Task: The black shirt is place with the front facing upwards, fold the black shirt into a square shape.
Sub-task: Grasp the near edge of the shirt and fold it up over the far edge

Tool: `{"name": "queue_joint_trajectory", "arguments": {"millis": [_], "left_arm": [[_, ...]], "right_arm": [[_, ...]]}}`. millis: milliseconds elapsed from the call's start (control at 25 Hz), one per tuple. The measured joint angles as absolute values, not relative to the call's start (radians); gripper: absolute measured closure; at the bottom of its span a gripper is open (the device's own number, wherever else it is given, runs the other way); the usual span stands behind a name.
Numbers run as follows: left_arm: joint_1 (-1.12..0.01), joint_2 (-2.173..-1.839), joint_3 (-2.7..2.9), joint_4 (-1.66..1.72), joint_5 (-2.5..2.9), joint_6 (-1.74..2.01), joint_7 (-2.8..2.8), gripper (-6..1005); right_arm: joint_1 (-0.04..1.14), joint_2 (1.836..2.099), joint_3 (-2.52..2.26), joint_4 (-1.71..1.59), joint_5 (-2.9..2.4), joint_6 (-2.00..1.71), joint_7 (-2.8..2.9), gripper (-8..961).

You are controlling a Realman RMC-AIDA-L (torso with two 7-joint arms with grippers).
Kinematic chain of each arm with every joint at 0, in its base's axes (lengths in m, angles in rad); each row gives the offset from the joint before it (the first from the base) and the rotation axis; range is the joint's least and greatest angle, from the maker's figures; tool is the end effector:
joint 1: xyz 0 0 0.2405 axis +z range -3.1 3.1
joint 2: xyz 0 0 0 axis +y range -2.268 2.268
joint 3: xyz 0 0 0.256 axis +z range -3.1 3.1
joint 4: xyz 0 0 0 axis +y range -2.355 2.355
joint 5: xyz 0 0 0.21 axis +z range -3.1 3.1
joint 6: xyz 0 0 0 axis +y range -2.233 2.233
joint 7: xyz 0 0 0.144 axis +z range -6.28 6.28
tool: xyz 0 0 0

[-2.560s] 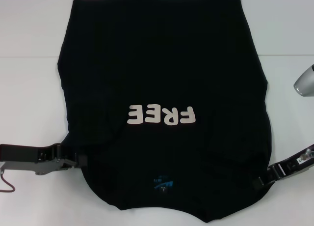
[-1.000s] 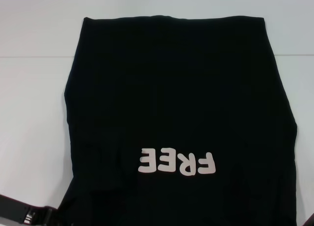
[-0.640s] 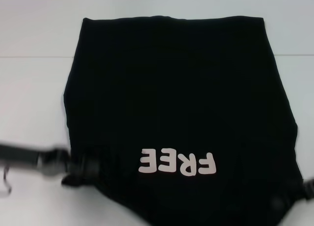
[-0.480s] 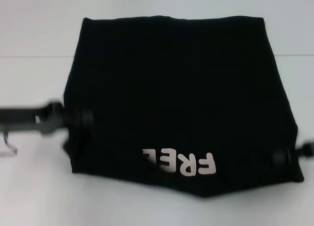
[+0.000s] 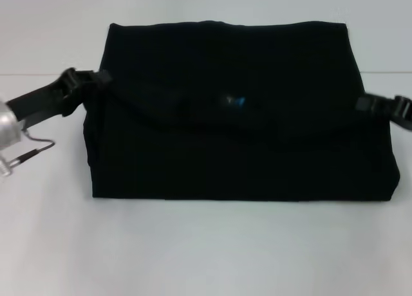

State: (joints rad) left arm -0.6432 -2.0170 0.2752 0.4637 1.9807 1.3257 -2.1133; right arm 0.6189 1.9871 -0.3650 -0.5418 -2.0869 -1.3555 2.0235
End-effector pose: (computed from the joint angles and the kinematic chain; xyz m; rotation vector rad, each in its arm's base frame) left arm -0.2850 0.3880 0.0452 -1.8853 -1.7008 -1.1933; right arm 0.2969 0.3801 0.0544 -2.0883 1.5302 0.9101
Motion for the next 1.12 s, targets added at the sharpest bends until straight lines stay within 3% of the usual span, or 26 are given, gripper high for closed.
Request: {"name": "queue_joint_trajectory", "arguments": {"millis": [120,480,800,1120], "left_arm": [[-0.664,-2.044,0.279,0.463,1.975,1.257,-2.055,964],[-0.715,-2.071,0.302,0.462,1.972,1.116,-1.932,960],[-0.752,-2.111,0.341,0.456,1.971,0.946,-1.868,957],[-0.778,-2.146,0.355,0.454,1.969,0.804,-1.844,953]], "right_arm": [[0.627,2.010,-0.371,-0.541,-2.037,-1.263,1.960,897],[0.685,2.027,-0.394,-0.510,-1.992,-1.078,1.852,897],[0.726,2.091,-0.434,-0.470,-1.987,-0.870,1.734,897],[0.759,2.095,-0.439,-0.398,-1.974,-0.766,1.665,896]]}}
